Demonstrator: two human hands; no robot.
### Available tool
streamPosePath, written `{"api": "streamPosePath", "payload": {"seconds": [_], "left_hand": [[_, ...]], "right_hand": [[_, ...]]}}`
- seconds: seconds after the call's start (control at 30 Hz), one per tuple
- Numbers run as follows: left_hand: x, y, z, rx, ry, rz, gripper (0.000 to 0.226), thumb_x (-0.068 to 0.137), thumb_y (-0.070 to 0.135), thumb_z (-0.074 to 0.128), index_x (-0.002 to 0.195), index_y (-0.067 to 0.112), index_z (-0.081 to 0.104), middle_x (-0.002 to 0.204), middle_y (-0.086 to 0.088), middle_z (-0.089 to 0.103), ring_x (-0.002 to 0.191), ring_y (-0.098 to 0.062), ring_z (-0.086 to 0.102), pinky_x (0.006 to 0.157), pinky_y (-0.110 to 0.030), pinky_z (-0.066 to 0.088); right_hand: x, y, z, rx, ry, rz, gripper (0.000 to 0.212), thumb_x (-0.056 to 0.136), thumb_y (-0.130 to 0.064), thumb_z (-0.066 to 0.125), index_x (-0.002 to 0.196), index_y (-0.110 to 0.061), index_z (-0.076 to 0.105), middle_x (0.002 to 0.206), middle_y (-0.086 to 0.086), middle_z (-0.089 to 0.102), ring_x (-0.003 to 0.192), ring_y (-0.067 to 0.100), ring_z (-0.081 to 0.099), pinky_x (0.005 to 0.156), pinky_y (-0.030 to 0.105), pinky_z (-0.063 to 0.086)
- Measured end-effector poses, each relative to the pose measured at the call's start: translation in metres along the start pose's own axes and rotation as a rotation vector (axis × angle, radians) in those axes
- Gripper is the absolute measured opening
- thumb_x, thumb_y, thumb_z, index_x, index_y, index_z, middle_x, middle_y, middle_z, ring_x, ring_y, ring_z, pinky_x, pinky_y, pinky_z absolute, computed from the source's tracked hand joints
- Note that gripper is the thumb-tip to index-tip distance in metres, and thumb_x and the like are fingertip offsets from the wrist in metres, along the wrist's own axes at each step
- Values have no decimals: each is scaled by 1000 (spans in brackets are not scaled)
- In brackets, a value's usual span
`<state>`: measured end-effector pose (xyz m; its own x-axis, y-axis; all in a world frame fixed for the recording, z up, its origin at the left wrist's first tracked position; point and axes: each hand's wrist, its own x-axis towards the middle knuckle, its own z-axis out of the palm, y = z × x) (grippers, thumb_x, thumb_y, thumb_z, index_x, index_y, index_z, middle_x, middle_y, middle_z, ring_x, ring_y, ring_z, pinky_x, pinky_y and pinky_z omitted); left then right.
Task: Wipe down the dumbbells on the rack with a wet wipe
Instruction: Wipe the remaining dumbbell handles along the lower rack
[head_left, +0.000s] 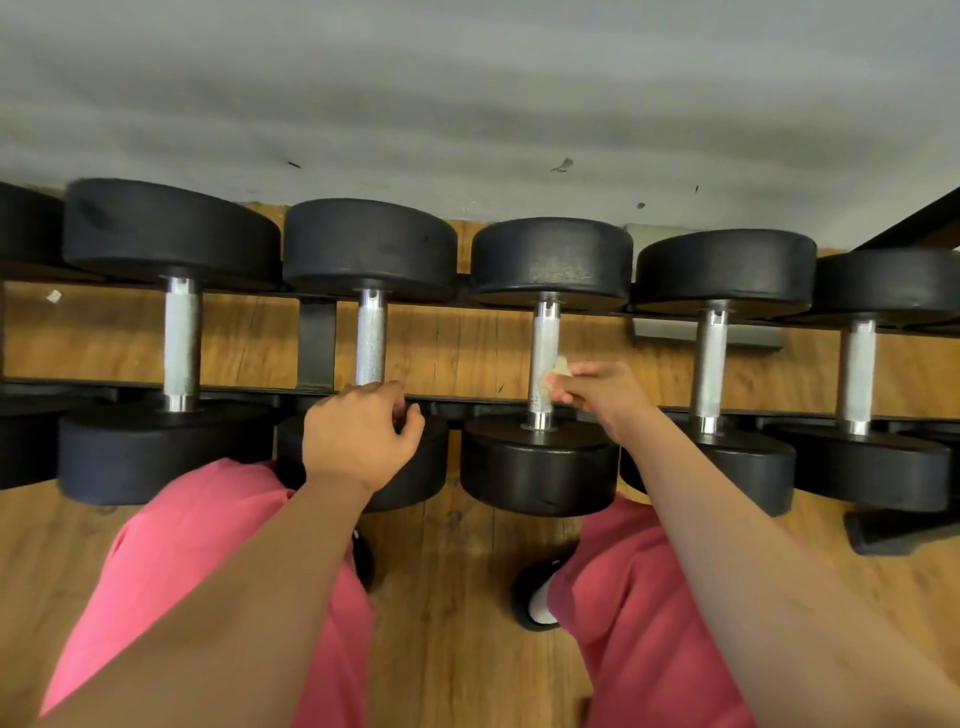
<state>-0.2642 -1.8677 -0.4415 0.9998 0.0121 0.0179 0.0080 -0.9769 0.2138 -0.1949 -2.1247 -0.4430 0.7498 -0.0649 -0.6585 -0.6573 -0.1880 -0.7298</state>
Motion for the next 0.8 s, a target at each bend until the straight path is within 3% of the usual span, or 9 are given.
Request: {"api": "streamPosePath", "payload": {"seconds": [0.1,0.3,0.47,0.57,0.67,0.8], "left_hand": [[0,0,1,3,15,3,23,89,36,59,70,23,57,59,6,57,52,-15,50,48,-22,24],[0,0,1,4,8,0,24,88,36,60,68,23,56,59,6,56,52,-14,49,48,-22,21],[-1,0,0,-2,21,3,24,87,34,62,67,23,56,58,6,55,52,-15,51,48,-22,22],[0,1,0,-6,18,-3,25,85,34,63,65,22,55,56,6,53,50,-16,50,49,-22,24],[1,1,1,-15,14,-4,25,84,33,64,64,21,55,55,6,52,49,-16,49,49,-22,26],[1,1,2,-3,13,0,24,83,32,64,64,19,55,55,5,52,48,-17,49,49,-22,27]], "right_hand": [[5,-10,0,-9,63,-68,9,87,-9,70,90,-1,69,66,-1,68,79,13,66,106,44,45],[6,-20,6,48,127,-55,17,88,-10,69,104,-5,68,76,2,69,67,6,63,98,36,52],[3,-19,7,133,128,-12,26,88,-8,68,113,-3,65,80,5,68,62,3,61,103,38,48],[9,-43,14,417,132,-23,31,87,-4,67,117,0,63,90,7,68,69,5,61,85,24,55],[9,-56,19,633,123,87,23,87,-3,67,110,0,67,99,9,68,80,9,65,64,14,54],[4,-50,21,771,121,121,26,91,-2,61,117,1,62,105,12,66,91,14,66,59,15,53]]}}
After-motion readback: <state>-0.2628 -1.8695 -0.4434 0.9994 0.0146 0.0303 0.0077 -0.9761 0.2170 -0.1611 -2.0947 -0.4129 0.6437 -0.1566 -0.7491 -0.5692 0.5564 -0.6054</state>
